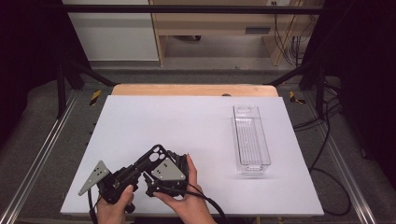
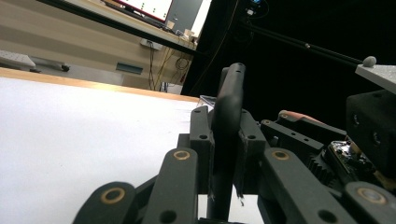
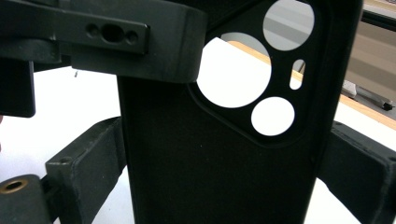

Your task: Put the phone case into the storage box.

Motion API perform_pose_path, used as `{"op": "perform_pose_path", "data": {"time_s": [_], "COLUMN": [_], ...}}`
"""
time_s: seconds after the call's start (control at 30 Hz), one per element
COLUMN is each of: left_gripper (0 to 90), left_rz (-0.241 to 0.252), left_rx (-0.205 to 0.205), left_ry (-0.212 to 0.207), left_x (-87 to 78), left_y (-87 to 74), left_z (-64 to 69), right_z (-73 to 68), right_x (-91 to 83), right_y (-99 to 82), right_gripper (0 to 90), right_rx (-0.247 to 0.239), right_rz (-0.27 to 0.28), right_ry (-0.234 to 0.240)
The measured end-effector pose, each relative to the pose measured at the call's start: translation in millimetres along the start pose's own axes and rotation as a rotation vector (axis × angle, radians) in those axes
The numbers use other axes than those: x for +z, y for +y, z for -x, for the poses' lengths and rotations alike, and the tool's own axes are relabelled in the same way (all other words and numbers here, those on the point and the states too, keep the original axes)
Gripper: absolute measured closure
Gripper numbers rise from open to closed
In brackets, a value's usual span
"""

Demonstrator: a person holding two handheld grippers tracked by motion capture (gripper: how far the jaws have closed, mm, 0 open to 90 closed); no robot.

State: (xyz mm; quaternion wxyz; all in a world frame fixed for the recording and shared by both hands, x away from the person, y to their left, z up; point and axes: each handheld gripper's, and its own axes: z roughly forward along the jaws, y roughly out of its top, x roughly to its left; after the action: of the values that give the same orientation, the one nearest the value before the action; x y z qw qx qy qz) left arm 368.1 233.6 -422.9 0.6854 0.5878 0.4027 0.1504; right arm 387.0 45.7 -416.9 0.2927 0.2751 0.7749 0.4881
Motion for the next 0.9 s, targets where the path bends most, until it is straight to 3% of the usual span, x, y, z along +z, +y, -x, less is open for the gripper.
{"op": "perform_pose_path", "data": {"time_s": [0.6,0.9], "left_gripper": [80.9,80.2], "left_rz": [-0.012,-0.015], "left_rx": [0.009,0.013], "left_ry": [-0.008,-0.012], "left_x": [2.5,3.7], "left_y": [-2.7,-2.5], "left_z": [3.0,3.7], "right_z": [2.7,6.0], "right_x": [-3.0,-3.4], "right_y": [2.3,3.4], "right_gripper": [12.1,13.7], "right_rx": [0.01,0.051], "right_rz": [-0.006,-0.035], "right_ry": [-0.004,0.024]}}
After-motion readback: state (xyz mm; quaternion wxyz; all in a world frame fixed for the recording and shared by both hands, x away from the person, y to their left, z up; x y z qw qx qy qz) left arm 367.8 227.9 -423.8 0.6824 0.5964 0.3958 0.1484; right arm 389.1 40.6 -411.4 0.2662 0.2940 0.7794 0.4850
